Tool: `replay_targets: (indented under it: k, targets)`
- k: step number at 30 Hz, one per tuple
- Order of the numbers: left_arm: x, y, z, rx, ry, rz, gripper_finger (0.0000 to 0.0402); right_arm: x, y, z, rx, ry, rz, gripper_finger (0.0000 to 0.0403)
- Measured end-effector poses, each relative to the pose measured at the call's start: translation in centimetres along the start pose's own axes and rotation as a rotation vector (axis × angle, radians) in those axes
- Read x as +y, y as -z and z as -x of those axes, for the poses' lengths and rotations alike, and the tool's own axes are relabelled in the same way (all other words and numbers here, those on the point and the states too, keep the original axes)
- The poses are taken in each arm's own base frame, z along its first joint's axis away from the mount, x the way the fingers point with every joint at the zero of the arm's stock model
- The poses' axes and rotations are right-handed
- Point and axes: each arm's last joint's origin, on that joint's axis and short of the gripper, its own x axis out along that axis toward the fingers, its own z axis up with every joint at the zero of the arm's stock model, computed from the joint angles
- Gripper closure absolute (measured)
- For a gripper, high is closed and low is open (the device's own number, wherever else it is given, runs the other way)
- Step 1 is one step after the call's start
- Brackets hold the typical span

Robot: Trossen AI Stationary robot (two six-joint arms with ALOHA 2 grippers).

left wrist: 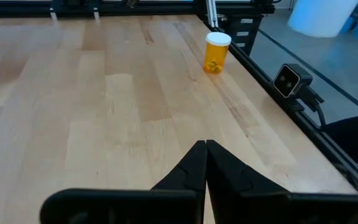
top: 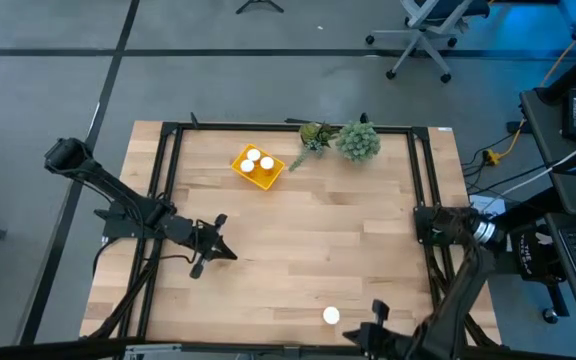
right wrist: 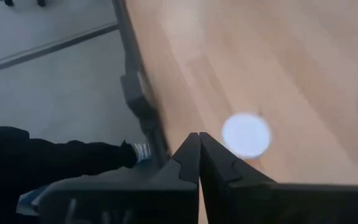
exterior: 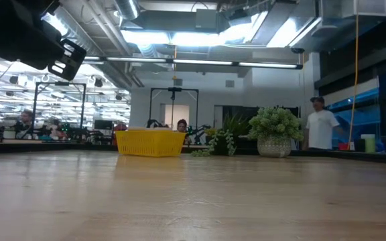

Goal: Pick and place pill bottles into a basket
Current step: Put the orange pill bottle into the yellow bin

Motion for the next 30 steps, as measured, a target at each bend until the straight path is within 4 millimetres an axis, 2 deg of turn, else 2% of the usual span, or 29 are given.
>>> replay_targets:
  k: [7,13,16,21,30]
  targets:
    - [0.0,0.0,0.0,0.0,0.0,-0.001,0.0396,0.6,3.8,-1.7,-0.023,0.05,-0.082,0.0389]
    - [0.0,0.0,0.0,0.0,-0.001,-0.001,0.0396,0.6,5.4,-3.5,-0.027,0.094,-0.062,0.0374]
    - [0.0,0.0,0.0,0.0,-0.001,-0.001,0.0396,0.5,6.1,-4.7,0.034,0.114,-0.063,0.0356]
    - [0.1,0.0,0.0,-0.005,-0.03,0.0,0.0396,0.4,6.7,-5.5,0.048,0.134,-0.056,0.0303]
    - [0.1,0.0,0.0,-0.006,-0.033,0.044,0.0396,0.3,6.9,-5.6,0.043,0.141,-0.084,0.0179]
